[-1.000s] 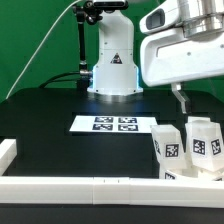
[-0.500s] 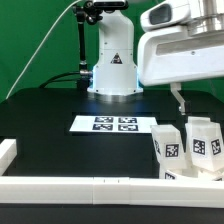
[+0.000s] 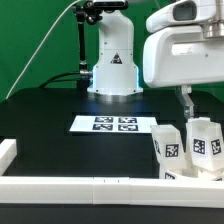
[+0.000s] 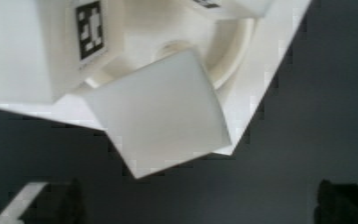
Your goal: Assemble stool
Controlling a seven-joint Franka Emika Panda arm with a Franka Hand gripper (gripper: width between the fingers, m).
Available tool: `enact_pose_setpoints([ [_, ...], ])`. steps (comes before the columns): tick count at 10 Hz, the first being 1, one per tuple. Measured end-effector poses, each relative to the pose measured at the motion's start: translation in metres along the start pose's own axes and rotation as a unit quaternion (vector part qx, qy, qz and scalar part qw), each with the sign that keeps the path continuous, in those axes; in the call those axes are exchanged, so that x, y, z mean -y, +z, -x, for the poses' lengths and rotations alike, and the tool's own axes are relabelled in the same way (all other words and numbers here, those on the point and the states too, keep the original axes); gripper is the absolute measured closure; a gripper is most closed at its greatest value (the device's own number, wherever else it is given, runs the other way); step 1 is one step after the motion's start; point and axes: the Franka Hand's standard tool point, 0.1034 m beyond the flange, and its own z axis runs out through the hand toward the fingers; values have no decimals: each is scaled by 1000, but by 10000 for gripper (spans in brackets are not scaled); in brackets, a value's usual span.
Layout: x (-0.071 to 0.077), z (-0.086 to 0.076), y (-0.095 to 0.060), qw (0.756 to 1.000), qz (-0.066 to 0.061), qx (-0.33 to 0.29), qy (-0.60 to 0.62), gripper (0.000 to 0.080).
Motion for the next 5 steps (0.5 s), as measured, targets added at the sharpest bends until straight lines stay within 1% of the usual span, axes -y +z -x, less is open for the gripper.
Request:
enact_pose_setpoints([
  [1, 1, 2, 5, 998, 5, 3, -64, 151],
  [2, 3, 5, 10, 995, 5, 9, -102, 151],
  [5, 0, 8, 18, 994, 6, 14, -110, 151],
])
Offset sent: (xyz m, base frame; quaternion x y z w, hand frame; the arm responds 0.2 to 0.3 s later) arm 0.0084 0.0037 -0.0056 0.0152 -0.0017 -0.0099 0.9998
